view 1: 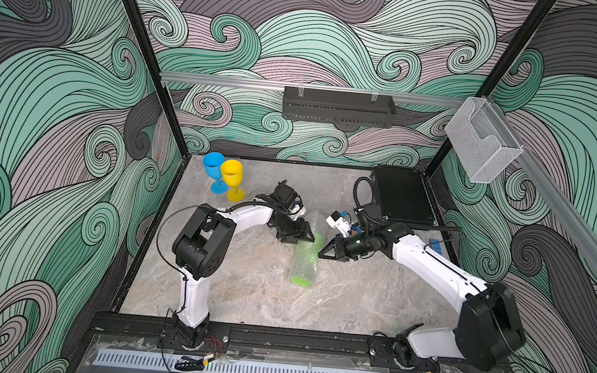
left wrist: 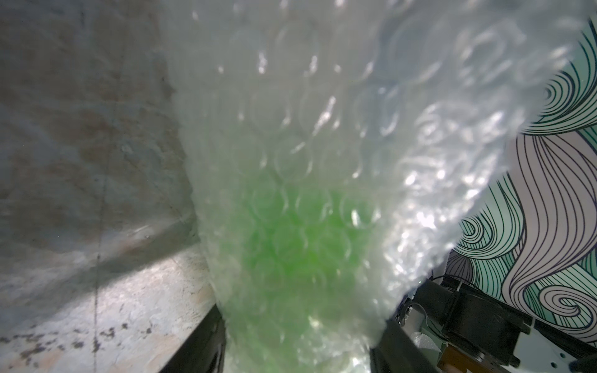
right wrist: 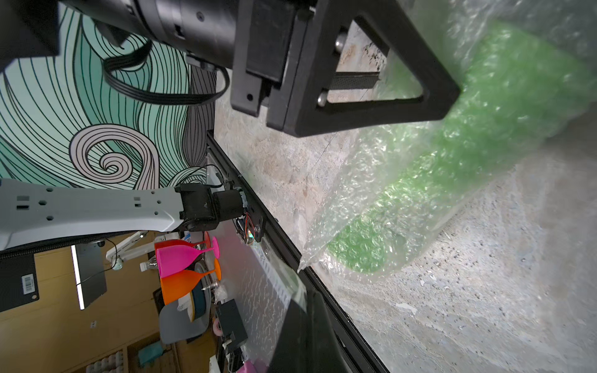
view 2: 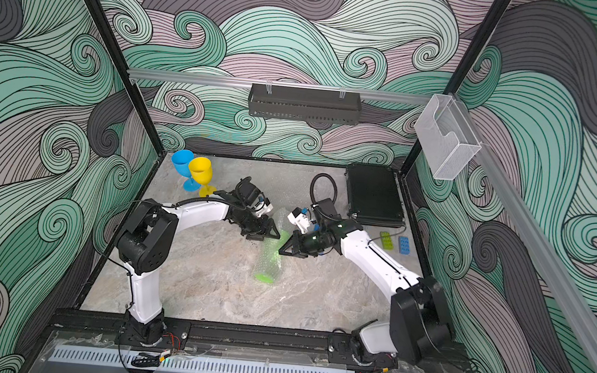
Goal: Wrap wine glasses in bubble wrap
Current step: Stick the tape on the bubble wrap.
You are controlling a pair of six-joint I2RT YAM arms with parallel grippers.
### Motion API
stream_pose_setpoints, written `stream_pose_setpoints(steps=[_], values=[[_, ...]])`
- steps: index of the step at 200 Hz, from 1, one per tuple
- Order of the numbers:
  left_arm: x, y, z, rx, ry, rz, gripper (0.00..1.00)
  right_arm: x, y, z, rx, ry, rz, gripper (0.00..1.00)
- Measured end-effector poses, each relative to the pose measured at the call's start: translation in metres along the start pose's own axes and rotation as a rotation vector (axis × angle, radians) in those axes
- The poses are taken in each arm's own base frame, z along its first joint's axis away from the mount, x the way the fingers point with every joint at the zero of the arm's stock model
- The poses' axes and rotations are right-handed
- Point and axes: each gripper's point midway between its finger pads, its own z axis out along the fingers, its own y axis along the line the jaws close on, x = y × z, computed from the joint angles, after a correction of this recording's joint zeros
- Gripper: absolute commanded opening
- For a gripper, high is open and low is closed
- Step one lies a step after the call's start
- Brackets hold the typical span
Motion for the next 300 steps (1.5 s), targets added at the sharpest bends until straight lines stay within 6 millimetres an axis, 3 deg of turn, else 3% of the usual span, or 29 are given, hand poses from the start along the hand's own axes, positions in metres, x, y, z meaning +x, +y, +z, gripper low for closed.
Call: stream_pose_setpoints(steps=[66,159,300], values=[[0.000,0.000,0.000,0.000,0.000,0.001,0.63,-0.017,-0.016,0.025,0.055,0.081,0.015,0.00],[0.000,-0.001,0.001,0.000,0.000,0.004,0.63,-0.022,-0.048,0.043,0.151,0.157,0.070,0.00],[0.000,-0.001,0.001,-0.002,-0.001,0.004,0.63,-0.024,-0.067,0.044,0.249,0.220,0.180,0.23]])
